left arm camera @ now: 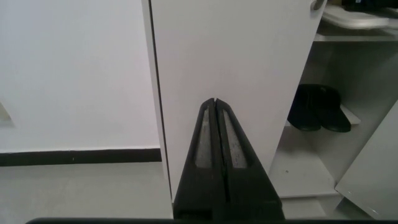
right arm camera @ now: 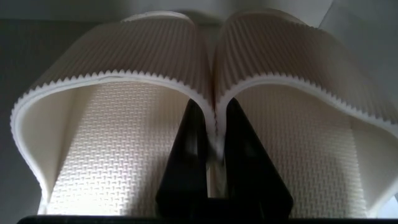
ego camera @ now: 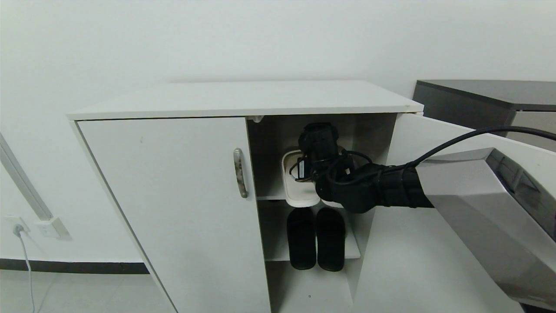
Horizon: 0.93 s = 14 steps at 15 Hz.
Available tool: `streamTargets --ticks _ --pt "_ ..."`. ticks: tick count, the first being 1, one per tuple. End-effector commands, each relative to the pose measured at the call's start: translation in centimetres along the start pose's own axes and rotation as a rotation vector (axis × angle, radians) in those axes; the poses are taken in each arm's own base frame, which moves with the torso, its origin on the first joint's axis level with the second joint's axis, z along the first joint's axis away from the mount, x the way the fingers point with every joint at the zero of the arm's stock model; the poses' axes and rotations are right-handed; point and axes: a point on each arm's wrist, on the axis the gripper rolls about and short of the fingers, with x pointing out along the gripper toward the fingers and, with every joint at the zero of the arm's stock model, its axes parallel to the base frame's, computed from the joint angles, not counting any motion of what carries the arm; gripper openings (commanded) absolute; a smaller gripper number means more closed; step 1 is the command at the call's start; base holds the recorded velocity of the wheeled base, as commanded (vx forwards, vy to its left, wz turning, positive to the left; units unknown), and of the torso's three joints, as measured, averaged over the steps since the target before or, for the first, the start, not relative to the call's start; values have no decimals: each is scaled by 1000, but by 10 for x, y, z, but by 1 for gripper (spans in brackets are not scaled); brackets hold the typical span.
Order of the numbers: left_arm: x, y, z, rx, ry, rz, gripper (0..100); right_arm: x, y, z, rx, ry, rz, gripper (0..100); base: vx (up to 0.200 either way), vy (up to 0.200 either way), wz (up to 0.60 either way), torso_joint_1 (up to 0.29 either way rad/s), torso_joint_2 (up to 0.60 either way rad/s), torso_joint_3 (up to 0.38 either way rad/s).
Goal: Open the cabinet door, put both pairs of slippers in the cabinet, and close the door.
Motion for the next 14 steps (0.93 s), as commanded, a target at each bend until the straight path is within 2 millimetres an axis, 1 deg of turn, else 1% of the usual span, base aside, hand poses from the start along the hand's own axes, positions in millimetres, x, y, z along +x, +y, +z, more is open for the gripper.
streamTargets --ticks 1,7,14 --pt "0 0 0 -2 1 1 0 4 2 -5 -4 5 0 0 0 0 0 0 0 0" --pt "0 0 0 -4 -1 1 0 12 1 -10 -16 31 -12 0 0 0 0 0 0 0" --pt "0 0 0 -4 -1 2 0 20 -2 -10 -5 21 -23 0 0 0 0 0 0 0"
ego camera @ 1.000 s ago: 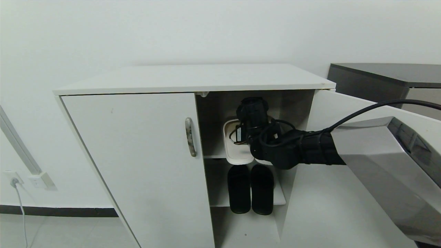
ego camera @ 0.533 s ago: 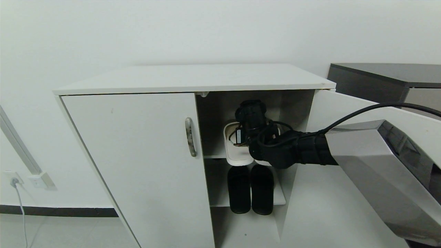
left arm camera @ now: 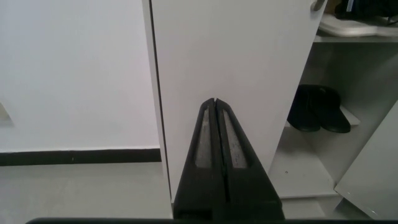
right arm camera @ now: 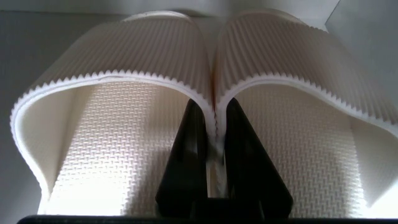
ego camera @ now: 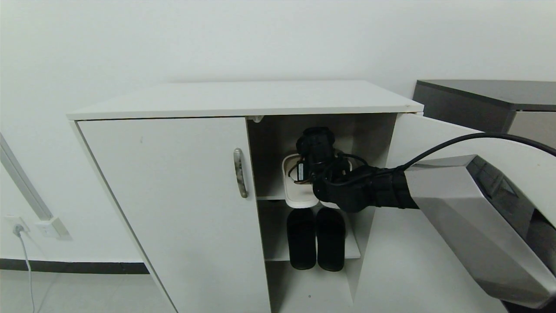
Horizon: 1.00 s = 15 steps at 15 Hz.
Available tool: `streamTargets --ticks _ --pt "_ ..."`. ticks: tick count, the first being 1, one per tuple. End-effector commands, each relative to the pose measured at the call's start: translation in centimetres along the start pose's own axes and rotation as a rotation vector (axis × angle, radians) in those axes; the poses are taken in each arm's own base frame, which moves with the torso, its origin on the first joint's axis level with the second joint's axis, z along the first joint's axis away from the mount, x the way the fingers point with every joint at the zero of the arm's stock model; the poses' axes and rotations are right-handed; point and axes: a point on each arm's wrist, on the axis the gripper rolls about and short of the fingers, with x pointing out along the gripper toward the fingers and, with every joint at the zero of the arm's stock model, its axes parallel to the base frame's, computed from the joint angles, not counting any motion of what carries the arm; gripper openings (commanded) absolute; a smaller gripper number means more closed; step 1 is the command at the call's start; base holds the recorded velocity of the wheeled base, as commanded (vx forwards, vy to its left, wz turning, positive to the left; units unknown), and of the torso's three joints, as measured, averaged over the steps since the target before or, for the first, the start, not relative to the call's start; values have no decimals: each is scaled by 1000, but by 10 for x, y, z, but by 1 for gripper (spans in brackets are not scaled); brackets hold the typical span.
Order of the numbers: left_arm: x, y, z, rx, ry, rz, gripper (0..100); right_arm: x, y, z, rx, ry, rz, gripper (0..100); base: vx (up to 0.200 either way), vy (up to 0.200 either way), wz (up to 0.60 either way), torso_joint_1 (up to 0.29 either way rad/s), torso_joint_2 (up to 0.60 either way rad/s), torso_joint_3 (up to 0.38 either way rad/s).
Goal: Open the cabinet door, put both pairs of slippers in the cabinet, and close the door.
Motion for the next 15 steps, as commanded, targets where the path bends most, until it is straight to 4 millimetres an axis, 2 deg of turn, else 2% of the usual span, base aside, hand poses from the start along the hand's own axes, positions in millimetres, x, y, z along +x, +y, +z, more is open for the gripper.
streamTargets --ticks 1,4,5,10,13,15 --pt "0 0 0 0 0 1 0 2 0 -2 -1 1 -3 0 0 0 0 0 0 0" --pt "0 0 0 -2 0 1 0 3 1 -3 -1 1 -5 0 0 0 0 0 0 0" --pt "0 0 0 0 0 1 0 5 2 -5 -4 2 -8 100 0 0 0 0 0 0" --pt "0 0 0 0 0 2 0 -3 0 -5 -12 16 -13 100 0 0 0 0 0 0" --pt "0 0 0 -2 0 1 0 -33 -3 2 -22 30 6 100 0 0 0 0 0 0" --pt "0 0 0 -2 0 -1 0 -60 -1 1 -21 47 39 100 0 0 0 0 0 0"
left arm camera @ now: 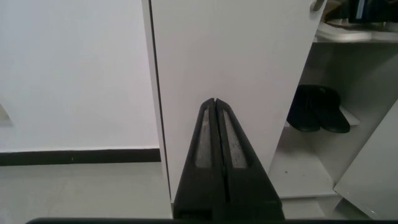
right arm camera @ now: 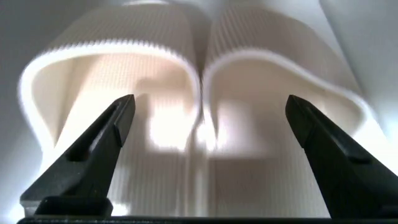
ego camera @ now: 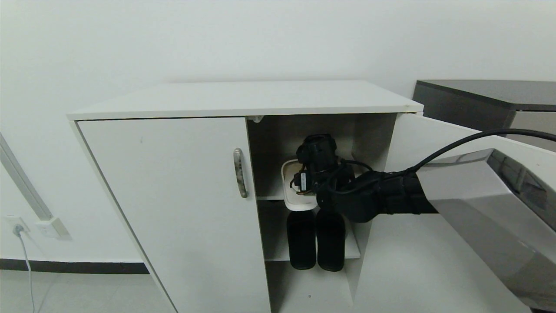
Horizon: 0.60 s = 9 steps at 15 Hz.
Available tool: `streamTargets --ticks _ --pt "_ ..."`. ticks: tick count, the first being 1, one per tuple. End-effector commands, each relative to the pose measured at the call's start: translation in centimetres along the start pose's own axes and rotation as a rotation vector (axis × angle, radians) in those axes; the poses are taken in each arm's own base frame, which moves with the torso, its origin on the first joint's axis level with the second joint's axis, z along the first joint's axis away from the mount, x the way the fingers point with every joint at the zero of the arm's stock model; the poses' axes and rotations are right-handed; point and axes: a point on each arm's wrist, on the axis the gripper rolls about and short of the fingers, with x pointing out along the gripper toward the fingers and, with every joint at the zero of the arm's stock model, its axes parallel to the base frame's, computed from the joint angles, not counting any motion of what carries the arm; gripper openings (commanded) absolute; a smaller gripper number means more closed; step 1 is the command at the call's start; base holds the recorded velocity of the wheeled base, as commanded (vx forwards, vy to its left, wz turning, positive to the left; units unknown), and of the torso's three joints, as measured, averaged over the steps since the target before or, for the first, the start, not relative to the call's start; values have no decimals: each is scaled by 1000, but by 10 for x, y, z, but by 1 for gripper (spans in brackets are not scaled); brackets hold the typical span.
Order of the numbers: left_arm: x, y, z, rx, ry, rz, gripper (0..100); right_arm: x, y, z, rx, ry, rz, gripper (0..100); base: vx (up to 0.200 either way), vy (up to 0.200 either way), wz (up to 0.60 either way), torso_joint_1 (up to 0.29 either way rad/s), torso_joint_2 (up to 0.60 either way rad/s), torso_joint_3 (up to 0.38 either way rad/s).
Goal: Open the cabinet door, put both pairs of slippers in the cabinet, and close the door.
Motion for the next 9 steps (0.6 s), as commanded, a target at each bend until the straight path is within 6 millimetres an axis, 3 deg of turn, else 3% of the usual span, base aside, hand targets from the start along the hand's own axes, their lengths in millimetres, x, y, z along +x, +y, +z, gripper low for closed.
streamTargets --ticks 1,9 --pt "0 0 0 0 1 0 0 -39 -2 10 17 -6 44 100 0 0 0 0 0 0" --pt "0 0 0 1 0 -1 0 -116 -21 -2 44 -62 165 100 0 0 0 0 0 0"
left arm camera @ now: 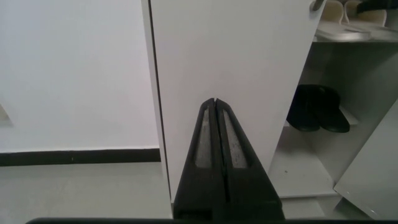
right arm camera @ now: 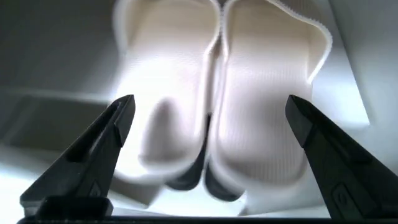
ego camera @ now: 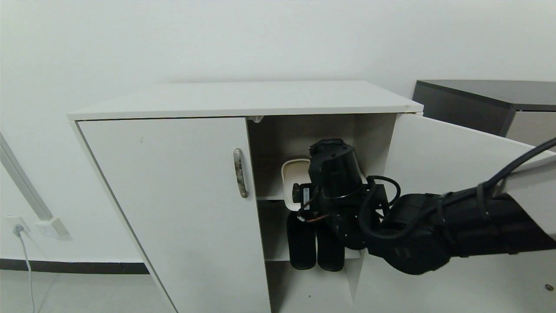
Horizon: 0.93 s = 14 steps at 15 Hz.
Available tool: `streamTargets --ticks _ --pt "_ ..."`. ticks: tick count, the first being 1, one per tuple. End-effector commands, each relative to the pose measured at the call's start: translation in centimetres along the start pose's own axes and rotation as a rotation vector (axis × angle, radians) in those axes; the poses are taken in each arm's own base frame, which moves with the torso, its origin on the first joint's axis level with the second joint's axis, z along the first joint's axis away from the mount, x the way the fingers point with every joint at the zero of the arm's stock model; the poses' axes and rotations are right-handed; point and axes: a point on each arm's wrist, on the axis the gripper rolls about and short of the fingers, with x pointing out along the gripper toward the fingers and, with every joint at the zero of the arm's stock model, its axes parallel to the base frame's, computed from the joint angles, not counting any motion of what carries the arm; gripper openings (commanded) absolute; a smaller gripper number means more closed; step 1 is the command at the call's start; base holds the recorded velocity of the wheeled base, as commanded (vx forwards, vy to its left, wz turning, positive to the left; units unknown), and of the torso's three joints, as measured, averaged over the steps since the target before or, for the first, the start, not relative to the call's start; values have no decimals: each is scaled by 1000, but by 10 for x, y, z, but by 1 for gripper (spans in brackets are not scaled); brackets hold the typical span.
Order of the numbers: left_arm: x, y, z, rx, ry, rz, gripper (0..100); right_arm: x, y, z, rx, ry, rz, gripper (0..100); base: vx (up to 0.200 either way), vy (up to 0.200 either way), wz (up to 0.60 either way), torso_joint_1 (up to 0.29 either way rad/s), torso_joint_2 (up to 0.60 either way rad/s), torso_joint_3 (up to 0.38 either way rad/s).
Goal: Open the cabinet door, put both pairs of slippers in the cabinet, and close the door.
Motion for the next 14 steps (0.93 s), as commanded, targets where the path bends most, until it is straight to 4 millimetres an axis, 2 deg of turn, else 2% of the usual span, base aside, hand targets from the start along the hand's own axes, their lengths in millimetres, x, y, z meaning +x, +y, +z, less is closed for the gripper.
streamTargets --ticks 1,4,5,14 --pt "0 0 0 0 -1 1 0 -25 -6 3 17 -30 39 100 0 0 0 0 0 0" --pt "0 0 0 3 -1 -1 0 -30 -8 -5 13 -39 60 100 0 0 0 0 0 0" --pt "0 0 0 5 1 -4 0 -30 -8 -6 12 -36 64 0 0 0 0 0 0 0" --pt "0 0 0 3 -1 -4 0 -33 1 -18 -12 -12 92 0 0 0 0 0 0 0"
